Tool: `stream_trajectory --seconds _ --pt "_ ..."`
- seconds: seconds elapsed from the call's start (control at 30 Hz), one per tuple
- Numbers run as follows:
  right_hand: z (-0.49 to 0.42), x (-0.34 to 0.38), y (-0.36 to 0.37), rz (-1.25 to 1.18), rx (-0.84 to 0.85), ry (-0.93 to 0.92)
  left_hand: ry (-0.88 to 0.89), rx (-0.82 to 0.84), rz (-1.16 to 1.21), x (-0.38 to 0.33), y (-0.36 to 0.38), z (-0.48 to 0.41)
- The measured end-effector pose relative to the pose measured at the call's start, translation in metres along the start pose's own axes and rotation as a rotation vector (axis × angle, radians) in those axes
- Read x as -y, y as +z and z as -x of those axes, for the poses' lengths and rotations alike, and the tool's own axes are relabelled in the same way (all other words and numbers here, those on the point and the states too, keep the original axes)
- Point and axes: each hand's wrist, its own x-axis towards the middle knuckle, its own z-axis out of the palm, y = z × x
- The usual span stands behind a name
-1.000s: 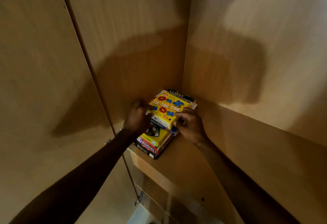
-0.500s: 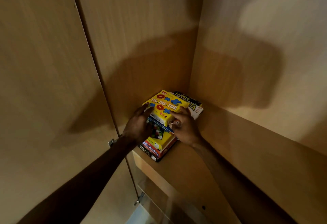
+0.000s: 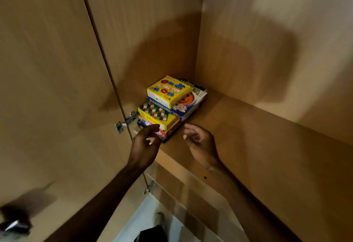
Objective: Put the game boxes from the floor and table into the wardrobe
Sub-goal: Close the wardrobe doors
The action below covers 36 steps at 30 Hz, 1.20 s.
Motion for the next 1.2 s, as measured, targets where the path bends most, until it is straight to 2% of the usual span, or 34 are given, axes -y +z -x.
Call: stream_trajectory --seconds 0.13,0.27,0.43,0.83,1.2 --pt "0.063 -0.003 -0.003 0.004 -0.003 0.088 -0.068 0.037 0.081 -0.002 -0.008 0.064" --pt "0.130 -0.006 0.000 0.050 -0.026 0.135 -0.085 0.110 0.056 0.008 -0.023 0.121" --pt "0.223 -0.001 0.012 0.056 -0.131 0.160 -0.048 0.219 0.077 0.014 -0.049 0.185" --pt "0.448 0.069 0.053 0.102 -0.380 0.169 0.006 0.436 0.274 0.020 -0.154 0.352" --pt "0.671 0.104 0.008 0.162 -0.538 0.226 0.115 0.664 0.276 -0.031 -0.141 0.536"
